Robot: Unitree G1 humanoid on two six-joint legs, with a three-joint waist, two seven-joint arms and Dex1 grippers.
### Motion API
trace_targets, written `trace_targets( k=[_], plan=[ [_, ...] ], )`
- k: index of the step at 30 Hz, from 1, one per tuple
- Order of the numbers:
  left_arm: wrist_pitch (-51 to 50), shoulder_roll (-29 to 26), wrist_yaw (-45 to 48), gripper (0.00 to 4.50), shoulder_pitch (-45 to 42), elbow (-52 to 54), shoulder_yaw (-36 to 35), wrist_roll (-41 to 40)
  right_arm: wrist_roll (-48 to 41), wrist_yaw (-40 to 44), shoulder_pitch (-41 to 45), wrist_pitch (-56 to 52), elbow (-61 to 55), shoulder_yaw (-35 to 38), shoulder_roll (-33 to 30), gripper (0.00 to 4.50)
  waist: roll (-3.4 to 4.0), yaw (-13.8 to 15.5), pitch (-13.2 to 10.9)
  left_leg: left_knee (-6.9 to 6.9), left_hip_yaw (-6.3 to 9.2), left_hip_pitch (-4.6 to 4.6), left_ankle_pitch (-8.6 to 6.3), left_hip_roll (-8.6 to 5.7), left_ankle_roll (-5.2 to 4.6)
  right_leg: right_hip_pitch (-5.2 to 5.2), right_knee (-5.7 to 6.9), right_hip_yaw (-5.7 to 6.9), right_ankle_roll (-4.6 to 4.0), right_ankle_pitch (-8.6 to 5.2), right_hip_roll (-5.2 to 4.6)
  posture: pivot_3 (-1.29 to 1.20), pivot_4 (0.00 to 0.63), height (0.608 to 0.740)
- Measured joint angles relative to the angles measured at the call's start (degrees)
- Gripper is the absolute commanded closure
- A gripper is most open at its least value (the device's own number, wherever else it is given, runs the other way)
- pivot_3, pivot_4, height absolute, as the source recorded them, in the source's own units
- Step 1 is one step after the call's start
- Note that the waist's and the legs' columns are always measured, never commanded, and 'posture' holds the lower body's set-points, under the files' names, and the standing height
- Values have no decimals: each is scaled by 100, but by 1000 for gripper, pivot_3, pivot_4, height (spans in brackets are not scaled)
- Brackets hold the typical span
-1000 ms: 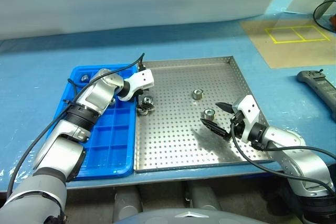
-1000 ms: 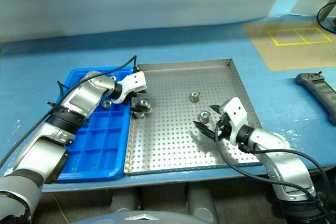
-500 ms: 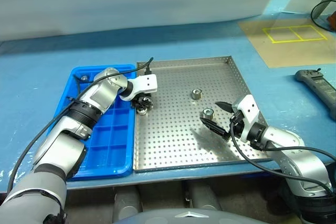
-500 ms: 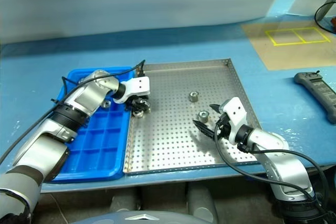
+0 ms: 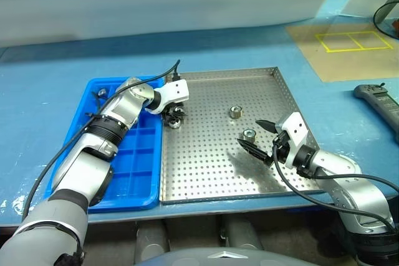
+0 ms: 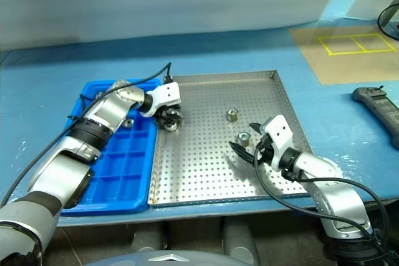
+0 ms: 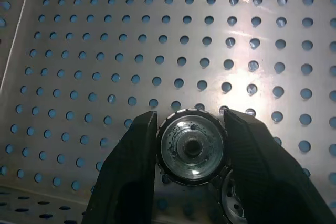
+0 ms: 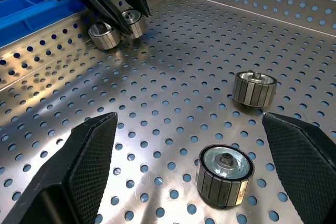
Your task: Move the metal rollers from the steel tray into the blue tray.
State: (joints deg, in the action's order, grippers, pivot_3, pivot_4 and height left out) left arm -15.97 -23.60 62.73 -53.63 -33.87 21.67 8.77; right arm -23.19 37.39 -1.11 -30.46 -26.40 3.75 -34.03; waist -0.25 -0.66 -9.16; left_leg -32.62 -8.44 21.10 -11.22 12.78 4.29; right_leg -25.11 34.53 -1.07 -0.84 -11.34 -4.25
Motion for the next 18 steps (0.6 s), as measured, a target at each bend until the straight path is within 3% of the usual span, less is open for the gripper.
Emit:
trace_targets(
  k=[18],
  plan=[
    [-1163, 990, -745, 2888, -6, 118, -897, -957, 29, -6, 26, -1, 1, -58, 80, 0, -6, -7, -4, 10, -1, 5, -1, 1, -3, -4, -13, -1, 0, 0, 3, -326, 150, 740]
  ],
)
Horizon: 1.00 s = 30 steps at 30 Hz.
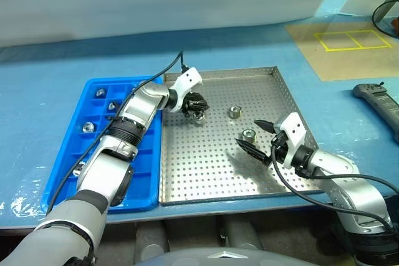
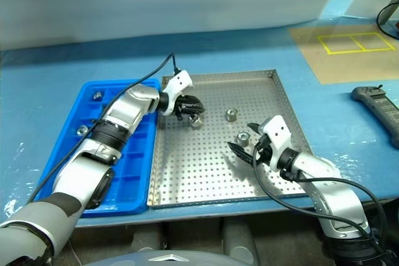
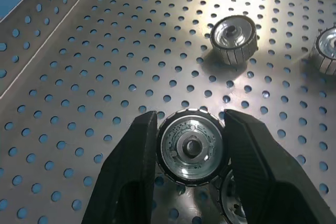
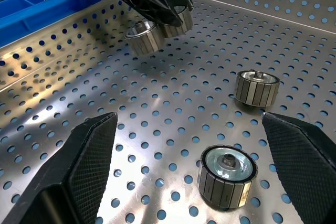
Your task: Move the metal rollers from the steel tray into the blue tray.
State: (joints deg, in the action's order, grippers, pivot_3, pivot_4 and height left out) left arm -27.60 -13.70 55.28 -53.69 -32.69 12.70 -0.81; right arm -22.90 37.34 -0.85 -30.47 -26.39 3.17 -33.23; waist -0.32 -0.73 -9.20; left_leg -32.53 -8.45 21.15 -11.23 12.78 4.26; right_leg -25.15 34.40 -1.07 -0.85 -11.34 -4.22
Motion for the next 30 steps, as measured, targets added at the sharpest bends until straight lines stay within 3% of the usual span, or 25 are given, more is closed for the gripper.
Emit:
trace_targets(
  k=[13, 30],
  plan=[
    [-254, 403, -1023, 2888, 194, -56, -502, -312, 68, -160, 230, -9, 0, -213, 207, 0, 0, 0, 0, 0, 0, 2, -1, 0, -1, 0, -4, 1, 0, 0, 0, -317, 150, 740],
    [-1049, 1036, -1996, 2888, 219, 332, -997, -942, 967, -617, 1106, 320, 456, -912, 640, 0, -1, -5, 0, 4, 0, 3, -1, -1, -1, 0, -9, 0, 2, 2, 1, -306, 150, 740]
  ],
)
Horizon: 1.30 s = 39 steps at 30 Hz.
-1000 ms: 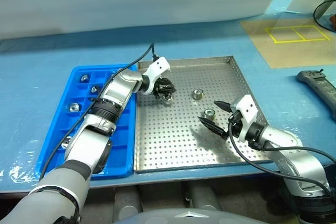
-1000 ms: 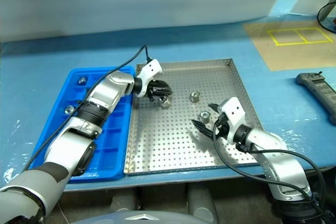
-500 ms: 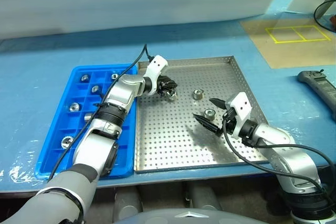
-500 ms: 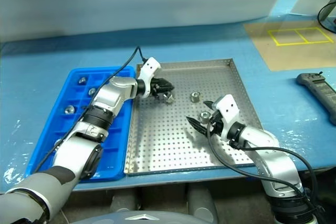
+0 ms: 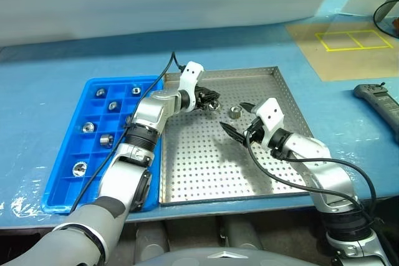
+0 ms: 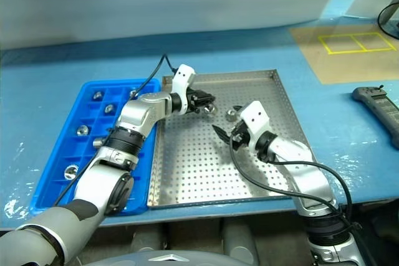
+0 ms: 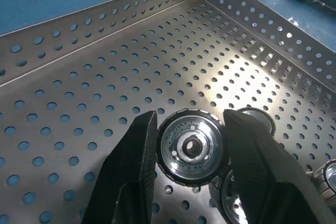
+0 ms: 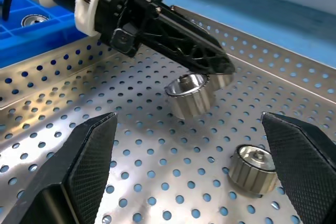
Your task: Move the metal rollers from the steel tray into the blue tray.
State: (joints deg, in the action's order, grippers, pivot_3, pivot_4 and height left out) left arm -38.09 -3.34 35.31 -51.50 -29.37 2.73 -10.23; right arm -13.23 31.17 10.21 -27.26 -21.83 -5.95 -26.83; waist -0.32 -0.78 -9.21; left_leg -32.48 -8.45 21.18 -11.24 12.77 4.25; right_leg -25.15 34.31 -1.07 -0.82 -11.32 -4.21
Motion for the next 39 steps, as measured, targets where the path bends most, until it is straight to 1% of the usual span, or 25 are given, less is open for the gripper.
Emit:
trace_targets(
  k=[7, 14, 27, 30, 33, 36, 37, 39],
  plan=[
    [-138, 141, -198, 2888, 28, 126, -40, -141, 411, -29, 302, 105, 406, -277, 42, 0, 0, -3, 0, -2, 0, -1, 0, 0, 0, 0, 1, -1, 2, 2, 0, -303, 150, 740],
    [-272, 212, -215, 2888, 36, 335, -26, -242, 662, -120, 549, 223, 786, -379, 185, 0, 0, -3, 0, -1, 0, 0, 0, 0, 0, 0, 0, -1, 3, 3, 0, -303, 150, 740],
    [-488, 260, -235, 2888, 161, 594, 11, -374, 905, -170, 807, 414, 1206, -383, 308, 0, 0, -4, 0, -2, -1, -2, 0, 0, -1, 0, 2, -2, 3, 3, 1, -298, 150, 740],
    [-493, 267, -239, 2888, 187, 595, 26, -375, 923, -192, 833, 444, 1230, -376, 359, 563, 0, -4, 0, -2, -1, -2, 0, 0, -1, 0, 2, -2, 3, 3, 1, -298, 150, 740],
    [-492, 270, -240, 2888, 187, 599, 39, -375, 924, -201, 895, 458, 1238, -375, 387, 1542, 0, -5, 0, -3, -1, -4, 0, 0, -1, 0, 3, -2, 3, 4, 0, -297, 150, 740],
    [-495, 287, -314, 2888, 187, 643, 18, -389, 897, -112, 890, 475, 1244, -378, 416, 2613, 0, -6, 0, -3, -2, -4, 0, 1, -1, 0, 4, -2, 3, 4, 1, -297, 150, 740],
    [-499, 297, -333, 2888, 194, 643, 16, -389, 895, -99, 891, 489, 1239, -378, 423, 2821, 0, -5, 0, -3, -2, -4, 0, 1, -1, 0, 3, -2, 3, 4, 1, -297, 150, 740],
    [-504, 300, -340, 2888, 195, 645, 14, -395, 893, -94, 890, 491, 1239, -378, 425, 2824, 0, -4, 0, -3, -2, -3, 0, 0, -2, 0, 3, -2, 3, 4, 0, -297, 150, 740]
  ],
)
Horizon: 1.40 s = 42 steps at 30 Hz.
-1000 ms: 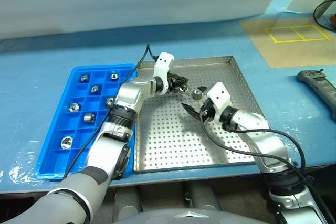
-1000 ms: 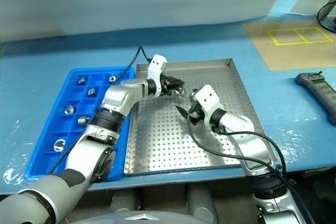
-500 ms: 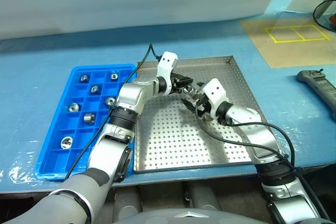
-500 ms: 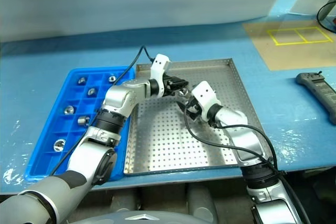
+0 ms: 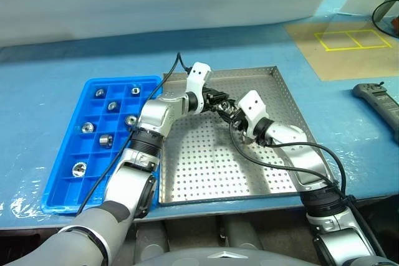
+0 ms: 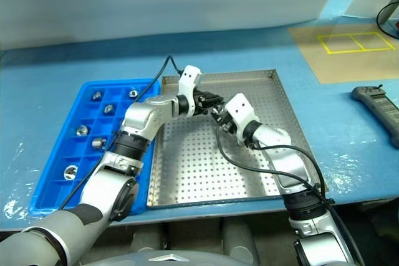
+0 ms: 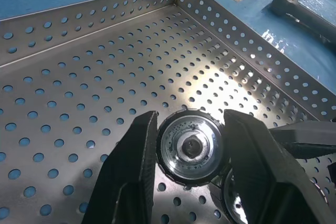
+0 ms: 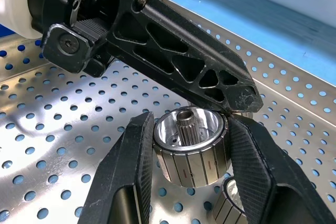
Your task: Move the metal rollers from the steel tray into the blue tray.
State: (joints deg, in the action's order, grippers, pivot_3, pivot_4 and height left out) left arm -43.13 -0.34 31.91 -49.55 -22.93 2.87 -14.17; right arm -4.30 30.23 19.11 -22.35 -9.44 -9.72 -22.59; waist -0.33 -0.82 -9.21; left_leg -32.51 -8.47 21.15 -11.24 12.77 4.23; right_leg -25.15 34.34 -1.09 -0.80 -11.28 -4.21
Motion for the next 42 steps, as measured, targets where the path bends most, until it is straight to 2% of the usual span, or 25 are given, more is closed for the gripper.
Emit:
trace_targets(
  k=[12, 22, 33, 38, 42],
  plan=[
    [5, 68, -183, 2888, -1, -46, -136, -132, -59, -13, -10, 9, -13, 86, 24, 2824, 0, 0, 0, -1, 0, 0, 0, 0, 0, 0, 1, -1, 0, 0, 0, -297, 150, 740],
    [96, 306, -686, 2888, -146, -542, -535, -725, -470, -169, -85, -81, -26, 430, 175, 2824, 0, 1, 0, -2, 0, -1, -1, -1, -1, 0, 2, -2, 1, 0, 1, -292, 150, 740],
    [176, 311, -772, 2888, -243, -803, -551, -1137, -981, -238, -354, -312, -155, 752, 148, 2824, 0, 7, 0, -1, 0, 1, -1, -2, -1, 0, 1, -2, 1, 1, 0, -293, 150, 740],
    [825, -818, -1156, 2888, -322, -1141, -1175, -797, -1218, -107, -891, -429, -509, 1521, -362, 2824, -2, -66, -3, 4, 2, -15, 3, 2, 7, 1, 0, -23, 12, 8, 22, -295, 150, 740],
    [1044, -836, -924, 2888, -372, -1255, -1188, -733, -1563, 18, -912, -556, -765, 1602, -273, 2824, -3, 35, -4, -10, 1, -10, -4, -6, -6, 3, -13, -11, 16, 11, 0, -298, 150, 740]
  ],
)
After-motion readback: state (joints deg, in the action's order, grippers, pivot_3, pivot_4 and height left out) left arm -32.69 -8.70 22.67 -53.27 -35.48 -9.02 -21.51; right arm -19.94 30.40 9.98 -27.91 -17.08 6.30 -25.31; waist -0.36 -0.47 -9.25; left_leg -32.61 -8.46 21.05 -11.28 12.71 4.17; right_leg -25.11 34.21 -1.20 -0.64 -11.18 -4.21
